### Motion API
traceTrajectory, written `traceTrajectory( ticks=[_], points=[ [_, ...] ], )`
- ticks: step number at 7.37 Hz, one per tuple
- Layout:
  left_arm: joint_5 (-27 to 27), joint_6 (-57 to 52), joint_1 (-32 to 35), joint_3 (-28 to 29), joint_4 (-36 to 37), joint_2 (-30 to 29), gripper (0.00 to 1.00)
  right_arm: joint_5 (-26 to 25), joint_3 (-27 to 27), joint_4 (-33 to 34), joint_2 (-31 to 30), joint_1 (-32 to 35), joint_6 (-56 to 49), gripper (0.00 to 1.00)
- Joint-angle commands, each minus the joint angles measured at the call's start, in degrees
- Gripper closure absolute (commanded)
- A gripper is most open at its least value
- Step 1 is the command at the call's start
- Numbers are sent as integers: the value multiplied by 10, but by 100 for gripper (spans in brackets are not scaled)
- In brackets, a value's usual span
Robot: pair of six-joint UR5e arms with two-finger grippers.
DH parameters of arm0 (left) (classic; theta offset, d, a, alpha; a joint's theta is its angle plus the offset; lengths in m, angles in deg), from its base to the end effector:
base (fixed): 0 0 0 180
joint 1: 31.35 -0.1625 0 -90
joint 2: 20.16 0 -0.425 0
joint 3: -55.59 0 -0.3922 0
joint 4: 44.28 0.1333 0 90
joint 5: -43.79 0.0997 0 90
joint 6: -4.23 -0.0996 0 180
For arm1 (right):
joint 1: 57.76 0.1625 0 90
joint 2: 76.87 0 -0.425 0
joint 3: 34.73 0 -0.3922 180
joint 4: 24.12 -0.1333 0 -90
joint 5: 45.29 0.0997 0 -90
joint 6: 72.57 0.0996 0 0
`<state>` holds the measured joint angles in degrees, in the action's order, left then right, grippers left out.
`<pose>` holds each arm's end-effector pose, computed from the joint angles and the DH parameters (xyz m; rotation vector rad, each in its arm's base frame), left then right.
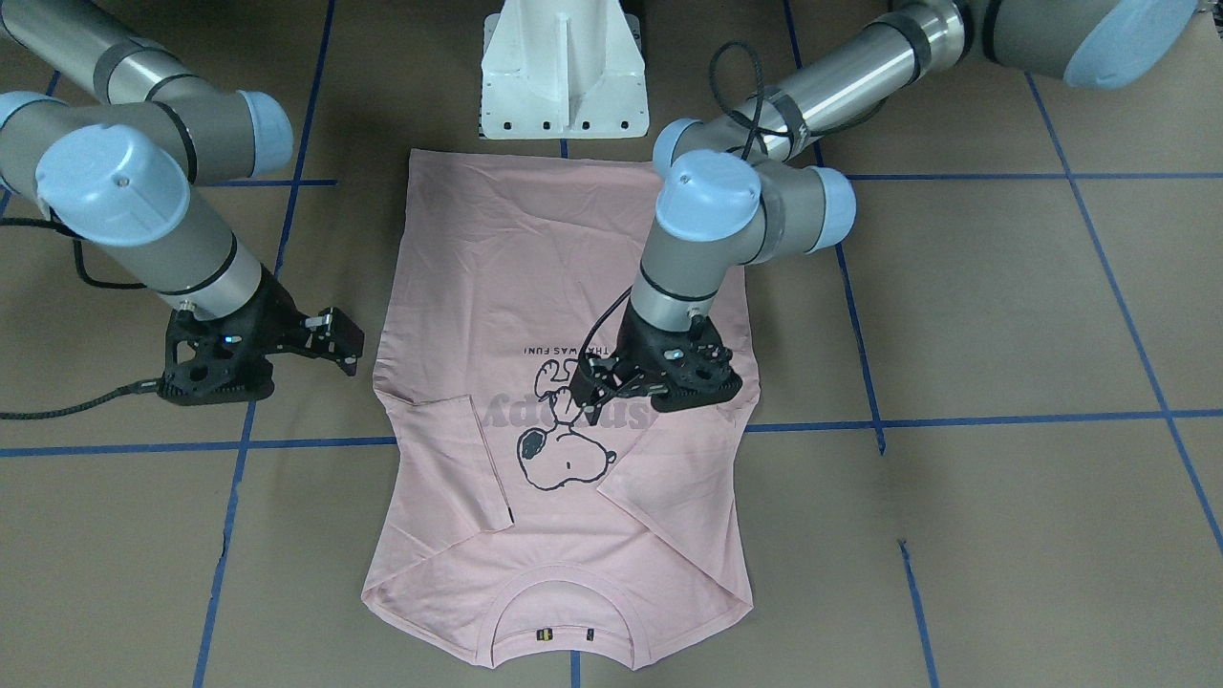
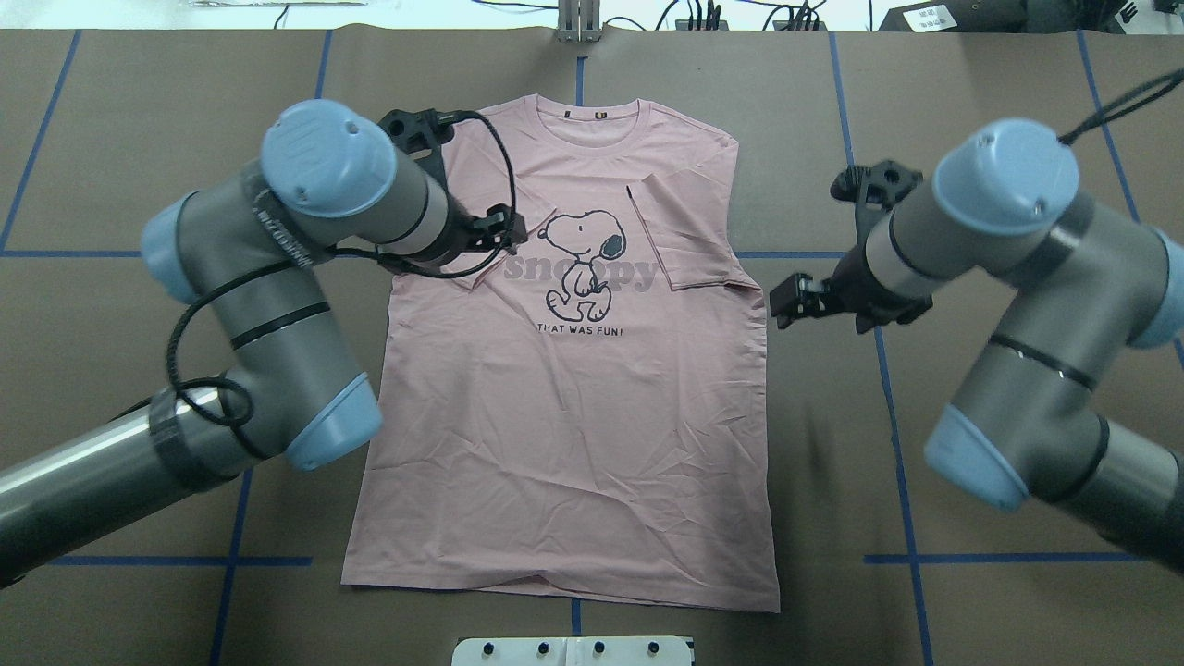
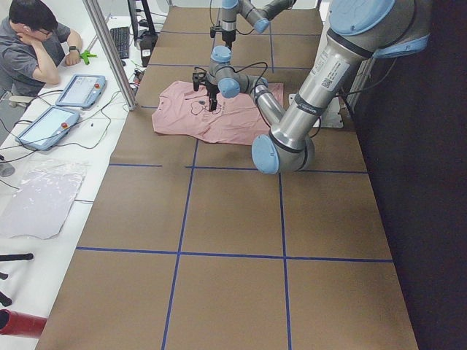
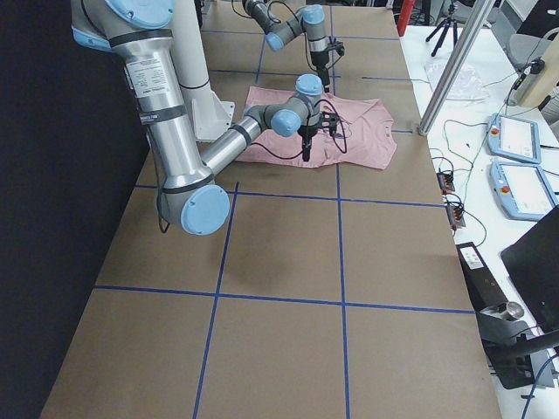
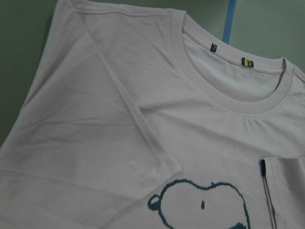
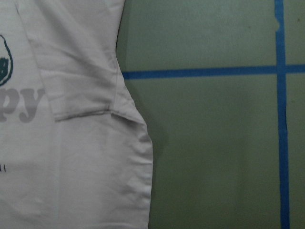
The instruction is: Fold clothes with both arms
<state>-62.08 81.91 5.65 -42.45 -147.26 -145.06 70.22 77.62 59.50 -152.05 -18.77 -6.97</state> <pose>0.4677 -0.4852 0.2150 0.1735 0.9896 -0.2589 -0.3748 -0.4197 0.3329 0.0323 -0.8574 0.0697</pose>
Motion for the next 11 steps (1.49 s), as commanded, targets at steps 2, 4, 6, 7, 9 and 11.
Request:
traceTrajectory(
  ticks=[2, 4, 6, 7, 9, 11],
  points=[
    [2, -36, -11, -150, 19, 133, 0, -247, 110, -118, -145, -263, 259, 0],
    [4, -35, -12, -150, 19, 135, 0, -352, 124, -122, -177, -390, 341, 0],
    [3, -35, -14, -148, 18, 142, 0, -377, 114, -116, -175, -418, 347, 0],
    [3, -35, -14, -148, 18, 142, 0, -374, 101, -115, -160, -421, 346, 0],
    [3, -35, -15, -146, 18, 142, 0, -375, 74, -115, -140, -415, 345, 0],
    [3, -35, -15, -144, 17, 143, 0, -358, 71, -82, -116, -392, 340, 0]
  ],
)
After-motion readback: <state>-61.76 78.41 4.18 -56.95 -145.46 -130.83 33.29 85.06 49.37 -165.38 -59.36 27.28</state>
